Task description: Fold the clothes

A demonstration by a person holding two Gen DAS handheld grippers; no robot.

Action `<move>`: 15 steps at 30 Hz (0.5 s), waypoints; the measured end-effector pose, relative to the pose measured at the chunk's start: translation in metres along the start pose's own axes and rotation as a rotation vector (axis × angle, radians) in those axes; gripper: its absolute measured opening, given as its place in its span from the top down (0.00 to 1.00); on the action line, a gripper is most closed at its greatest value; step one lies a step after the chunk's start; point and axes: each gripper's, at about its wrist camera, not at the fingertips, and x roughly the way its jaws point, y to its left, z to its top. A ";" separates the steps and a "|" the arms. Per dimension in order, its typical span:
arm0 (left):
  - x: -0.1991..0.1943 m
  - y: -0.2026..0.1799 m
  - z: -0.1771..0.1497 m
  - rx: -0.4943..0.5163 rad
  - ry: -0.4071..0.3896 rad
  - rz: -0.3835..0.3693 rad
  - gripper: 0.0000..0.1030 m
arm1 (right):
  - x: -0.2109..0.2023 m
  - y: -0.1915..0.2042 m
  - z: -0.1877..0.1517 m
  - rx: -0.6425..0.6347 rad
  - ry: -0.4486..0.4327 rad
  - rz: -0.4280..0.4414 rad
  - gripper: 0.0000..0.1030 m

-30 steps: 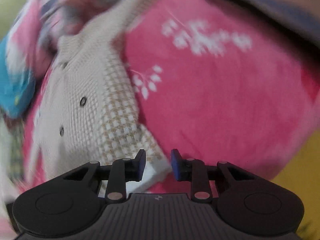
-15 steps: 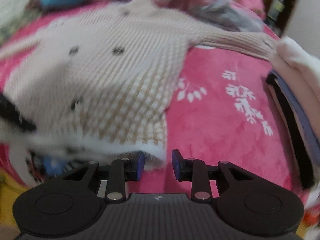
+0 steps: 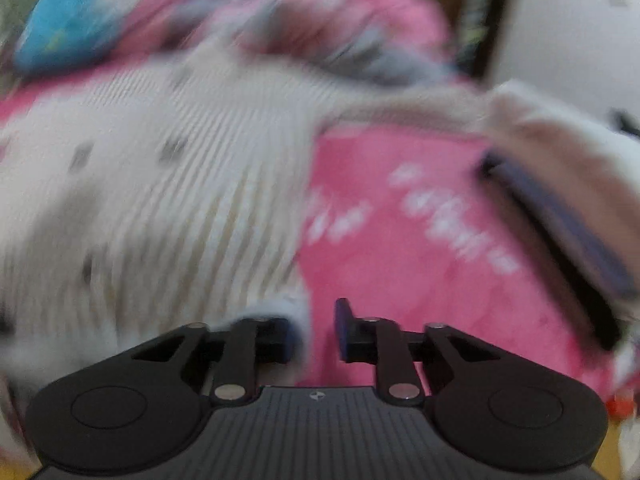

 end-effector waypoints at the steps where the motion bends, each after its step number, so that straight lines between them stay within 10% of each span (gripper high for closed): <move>1: 0.000 0.000 0.000 0.000 -0.002 0.001 0.84 | -0.008 -0.006 0.003 0.065 -0.014 -0.038 0.83; 8: 0.000 -0.003 0.000 -0.015 -0.013 0.009 0.82 | 0.004 -0.032 -0.041 0.331 0.170 -0.171 0.81; 15: -0.001 0.000 0.000 -0.010 -0.025 -0.001 0.82 | -0.009 -0.047 -0.044 -0.023 0.126 -0.097 0.34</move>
